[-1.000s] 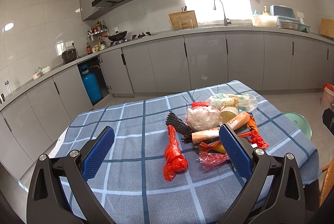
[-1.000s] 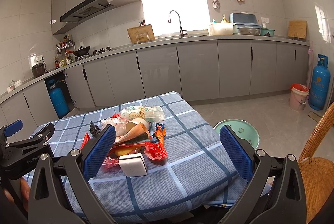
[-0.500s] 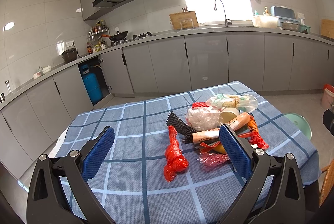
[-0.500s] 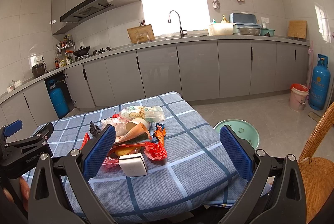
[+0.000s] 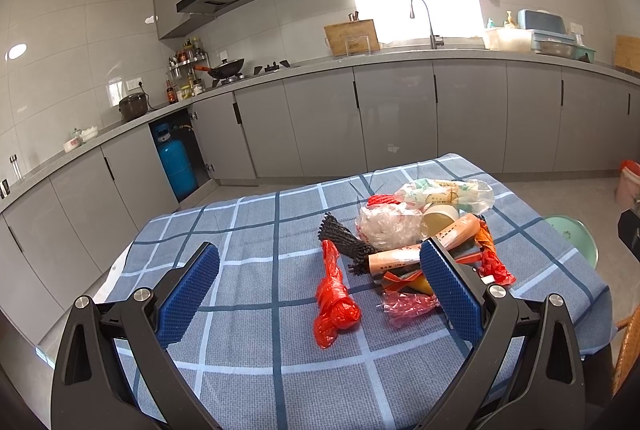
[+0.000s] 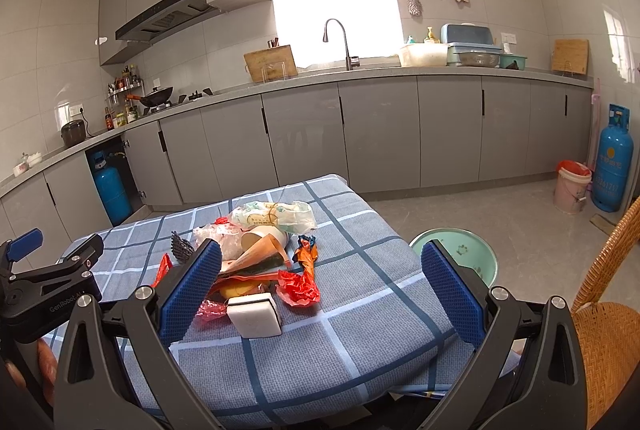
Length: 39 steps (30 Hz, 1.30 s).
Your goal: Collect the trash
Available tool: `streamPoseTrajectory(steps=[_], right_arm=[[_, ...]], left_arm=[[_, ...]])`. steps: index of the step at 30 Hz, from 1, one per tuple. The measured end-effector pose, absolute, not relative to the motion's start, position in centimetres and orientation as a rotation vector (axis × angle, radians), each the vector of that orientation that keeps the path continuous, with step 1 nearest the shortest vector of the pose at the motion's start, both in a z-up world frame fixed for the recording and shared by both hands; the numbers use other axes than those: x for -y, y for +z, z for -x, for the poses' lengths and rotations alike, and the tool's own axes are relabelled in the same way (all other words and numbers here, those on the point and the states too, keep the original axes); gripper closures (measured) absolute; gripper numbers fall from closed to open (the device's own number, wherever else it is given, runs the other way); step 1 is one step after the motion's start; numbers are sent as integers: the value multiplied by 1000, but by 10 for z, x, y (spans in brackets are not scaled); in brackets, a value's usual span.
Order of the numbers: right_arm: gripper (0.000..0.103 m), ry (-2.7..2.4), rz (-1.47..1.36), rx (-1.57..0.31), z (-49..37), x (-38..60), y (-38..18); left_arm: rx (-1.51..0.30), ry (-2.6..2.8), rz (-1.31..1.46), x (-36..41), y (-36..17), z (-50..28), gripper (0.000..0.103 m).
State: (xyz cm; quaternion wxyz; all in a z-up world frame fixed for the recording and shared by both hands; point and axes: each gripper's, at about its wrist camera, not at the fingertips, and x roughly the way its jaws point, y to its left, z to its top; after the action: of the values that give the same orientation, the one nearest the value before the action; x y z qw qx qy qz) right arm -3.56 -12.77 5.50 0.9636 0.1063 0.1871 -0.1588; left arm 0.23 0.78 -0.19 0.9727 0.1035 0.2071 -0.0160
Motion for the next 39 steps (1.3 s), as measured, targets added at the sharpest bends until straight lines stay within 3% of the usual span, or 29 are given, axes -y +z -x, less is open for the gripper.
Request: streamPoseTrajectory(steps=[13, 31, 33, 35, 39], right_arm=[[5, -327, -208, -392, 30, 130, 44], [5, -295, -191, -519, 3, 138, -17], [5, -291, -181, -531, 0, 137, -21], [5, -289, -175, -538, -2, 136, -25], [5, -282, -167, -545, -5, 134, -31]], left_arm=[[-434, -13, -218, -12, -12, -8, 4], [-580, 47, -219, -47, -98, -76, 6], [-611, 38, -220, -44, -106, -90, 9], [-643, 20, -222, -39, -113, -101, 21], [-676, -5, -224, -28, -122, -118, 26]])
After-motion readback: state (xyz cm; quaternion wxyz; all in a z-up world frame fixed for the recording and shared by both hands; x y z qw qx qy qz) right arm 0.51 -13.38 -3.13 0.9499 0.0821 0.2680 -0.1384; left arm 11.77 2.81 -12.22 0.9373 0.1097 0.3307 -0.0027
